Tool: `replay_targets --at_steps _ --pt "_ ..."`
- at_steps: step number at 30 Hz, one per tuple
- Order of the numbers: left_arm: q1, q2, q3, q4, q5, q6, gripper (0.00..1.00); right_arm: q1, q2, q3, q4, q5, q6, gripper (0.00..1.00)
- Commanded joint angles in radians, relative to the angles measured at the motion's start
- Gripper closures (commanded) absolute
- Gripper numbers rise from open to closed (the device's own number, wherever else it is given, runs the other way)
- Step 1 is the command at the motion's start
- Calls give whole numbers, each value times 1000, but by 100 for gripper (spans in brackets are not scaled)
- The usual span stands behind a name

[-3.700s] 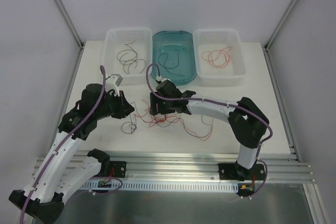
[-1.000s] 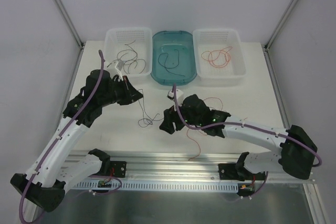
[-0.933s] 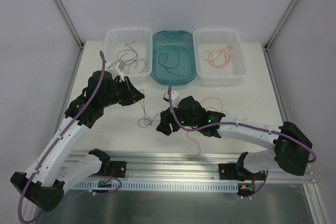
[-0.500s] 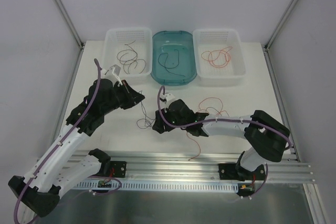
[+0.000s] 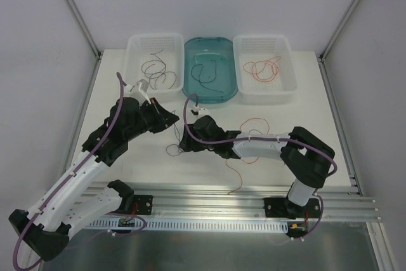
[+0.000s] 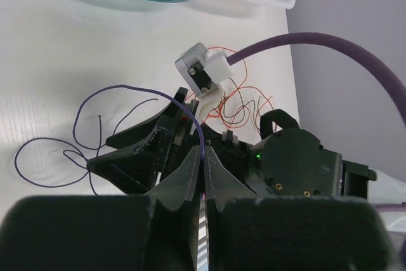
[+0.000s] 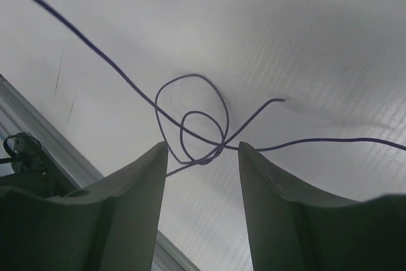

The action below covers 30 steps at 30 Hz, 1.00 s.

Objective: Untangle the cables

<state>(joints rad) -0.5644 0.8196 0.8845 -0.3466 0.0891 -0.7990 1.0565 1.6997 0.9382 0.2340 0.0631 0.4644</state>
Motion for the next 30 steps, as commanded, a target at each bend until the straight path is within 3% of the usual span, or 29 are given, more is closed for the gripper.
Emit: replay_targets --at_steps 1,9,14,21,25,30 --pt "-12 -5 2 47 -31 -8 100 3 46 54 -32 26 62 48" --pt "-31 4 2 66 -37 -8 100 3 115 80 -33 -6 95 54" --pt "-51 6 -25 89 -34 -22 100 -4 133 76 -38 -2 99 68" --pt "-61 -32 -38 90 -41 12 100 -49 97 16 -87 56 91 98" --pt "-63 -57 -38 80 -83 60 100 -102 34 -70 -120 89 79 99" --pt "-60 21 -64 48 -196 129 93 -130 -78 -67 -260 135 -15 99"
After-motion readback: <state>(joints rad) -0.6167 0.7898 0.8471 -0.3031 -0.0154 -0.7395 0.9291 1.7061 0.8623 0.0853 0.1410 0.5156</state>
